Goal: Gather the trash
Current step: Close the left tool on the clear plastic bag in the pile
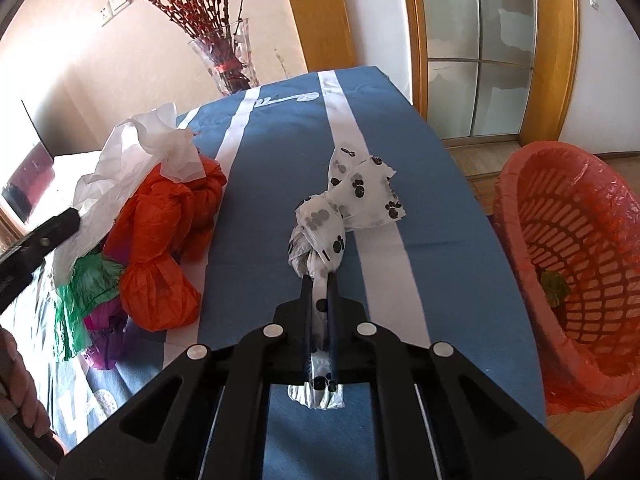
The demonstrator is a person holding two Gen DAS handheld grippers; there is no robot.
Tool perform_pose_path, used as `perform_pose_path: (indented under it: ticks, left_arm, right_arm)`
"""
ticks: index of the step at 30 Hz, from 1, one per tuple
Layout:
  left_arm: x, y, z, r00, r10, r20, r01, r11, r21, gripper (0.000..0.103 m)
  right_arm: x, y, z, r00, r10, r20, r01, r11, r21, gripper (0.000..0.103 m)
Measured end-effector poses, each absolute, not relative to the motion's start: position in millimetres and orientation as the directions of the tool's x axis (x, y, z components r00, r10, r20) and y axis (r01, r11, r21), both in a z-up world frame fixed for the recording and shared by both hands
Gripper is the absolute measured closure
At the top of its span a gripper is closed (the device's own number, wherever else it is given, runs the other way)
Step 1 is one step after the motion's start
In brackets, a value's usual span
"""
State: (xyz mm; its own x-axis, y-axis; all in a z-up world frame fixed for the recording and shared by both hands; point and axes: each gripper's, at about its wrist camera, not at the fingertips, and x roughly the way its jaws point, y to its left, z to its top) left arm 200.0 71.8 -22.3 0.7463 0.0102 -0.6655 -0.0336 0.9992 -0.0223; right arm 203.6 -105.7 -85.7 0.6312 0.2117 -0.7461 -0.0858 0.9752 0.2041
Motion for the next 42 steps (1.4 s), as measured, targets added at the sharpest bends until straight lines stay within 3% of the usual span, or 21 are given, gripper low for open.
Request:
perform_pose_path:
  ticks: [2,4,9,15,18,20,22,25,34,42]
  left_arm:
    - [203.4,75.9,-25.9,0.734,-0.010,-0.679,-0.034,0.998,-0.051,0.067]
    - [204.1,80.4,-27.6,0.729,-0.028,-0.684,-0.034,0.996,-0.077,0.083]
    - [194.6,90.8,-22.1,0.744,-0.055,-0.666,-0.028,0.993,-0.113,0.093]
    - [171.7,102.3,-7.8,0.775,-0.060,-0.629,-0.028,0.991,-0.129,0.096]
    - [166.1,106.0,-6.8,0.775,-0.054,-0.629,-0.036,0.991,-0.129,0.094]
    - [163.8,108.2,-4.8,0.778,-0.065,-0.625,-0.034,0.989,-0.145,0.084]
    - [160.7,109.4,0.9,0.788,-0.068,-0.612,-0.038,0.987,-0.158,0.064]
    - [158.2,107.1,13.1,0.808,-0.072,-0.584,-0.025,0.987,-0.157,0.058]
    - [217.7,105.2,0.9,0.750,-0.029,-0.661,-0.051,0.994,-0.101,0.059]
    - [241.1,101.9,-28.7,0.682,-0.080,-0.727,-0.010,0.993,-0.119,0.058]
  right_arm:
    - [202.3,-106.3,-85.2,0.632,0.211,-0.746,-0.085,0.975,0.205,0.096]
    - [201.0,-106.5,-84.3,0.634,0.210,-0.744,-0.086,0.976,0.202,0.096]
    - [196.5,-107.7,-80.9,0.641,0.210,-0.738,-0.088,0.976,0.201,0.096]
    - [190.8,-107.2,-76.0,0.648,0.214,-0.731,-0.095,0.975,0.201,0.096]
    - [187.5,-107.4,-75.5,0.650,0.213,-0.730,-0.096,0.975,0.199,0.096]
    - [187.1,-107.3,-75.4,0.650,0.211,-0.730,-0.093,0.975,0.199,0.096]
    - [186.6,-109.6,-75.4,0.650,0.211,-0.730,-0.090,0.975,0.202,0.096]
    - [186.8,-112.6,-75.1,0.651,0.208,-0.730,-0.084,0.976,0.202,0.096]
    - [189.1,-117.4,-77.4,0.653,0.209,-0.728,-0.076,0.975,0.211,0.096]
    - [192.0,-118.1,-80.8,0.646,0.208,-0.734,-0.076,0.975,0.209,0.096]
